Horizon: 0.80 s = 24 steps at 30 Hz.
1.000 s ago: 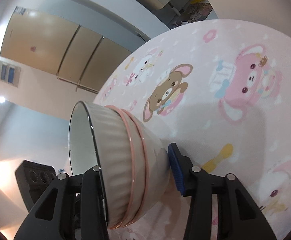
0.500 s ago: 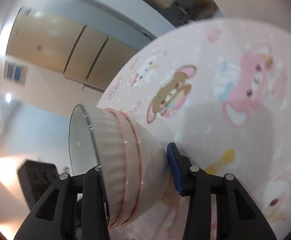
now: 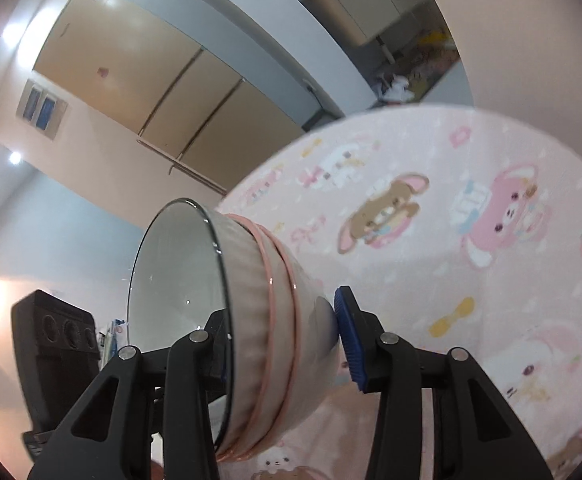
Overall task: Organize plates and bowls
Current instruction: 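Carry the bowl stack with both grippers over the 'life' plate stack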
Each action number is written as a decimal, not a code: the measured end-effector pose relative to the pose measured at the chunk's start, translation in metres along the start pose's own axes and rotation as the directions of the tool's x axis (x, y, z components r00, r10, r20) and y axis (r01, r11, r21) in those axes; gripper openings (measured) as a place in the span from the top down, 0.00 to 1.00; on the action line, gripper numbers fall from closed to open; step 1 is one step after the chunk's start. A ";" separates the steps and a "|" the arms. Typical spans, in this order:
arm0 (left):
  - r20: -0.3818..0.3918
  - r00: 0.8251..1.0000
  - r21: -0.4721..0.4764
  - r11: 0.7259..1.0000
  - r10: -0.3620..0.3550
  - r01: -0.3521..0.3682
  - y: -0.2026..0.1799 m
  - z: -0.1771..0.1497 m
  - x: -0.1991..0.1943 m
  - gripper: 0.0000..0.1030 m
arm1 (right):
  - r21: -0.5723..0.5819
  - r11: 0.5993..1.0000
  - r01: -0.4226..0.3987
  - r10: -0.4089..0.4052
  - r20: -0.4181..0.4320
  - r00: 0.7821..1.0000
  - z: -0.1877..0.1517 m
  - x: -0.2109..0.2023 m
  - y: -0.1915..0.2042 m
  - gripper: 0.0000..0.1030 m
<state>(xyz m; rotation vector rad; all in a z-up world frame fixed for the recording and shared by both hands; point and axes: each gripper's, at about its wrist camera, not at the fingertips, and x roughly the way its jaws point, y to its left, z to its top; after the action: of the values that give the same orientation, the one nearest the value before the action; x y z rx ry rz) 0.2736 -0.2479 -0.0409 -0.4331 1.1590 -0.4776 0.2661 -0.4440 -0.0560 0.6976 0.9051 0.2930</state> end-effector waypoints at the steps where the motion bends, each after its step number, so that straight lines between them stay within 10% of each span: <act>1: 0.008 1.000 0.012 1.000 0.014 -0.014 -0.003 0.000 -0.008 0.48 | 0.002 1.000 -0.019 0.019 0.002 1.000 -0.001 -0.004 0.004 0.60; 24: 0.209 0.970 -0.109 0.989 0.122 -0.101 0.070 -0.067 -0.210 0.48 | -0.228 0.956 -0.185 0.155 -0.146 0.977 -0.087 -0.013 0.193 0.59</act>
<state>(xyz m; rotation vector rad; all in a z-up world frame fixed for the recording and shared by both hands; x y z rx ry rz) 0.1518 -0.0770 0.0569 -0.4886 0.9931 -0.2692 0.1982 -0.2699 0.0439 0.5369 0.9127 0.5968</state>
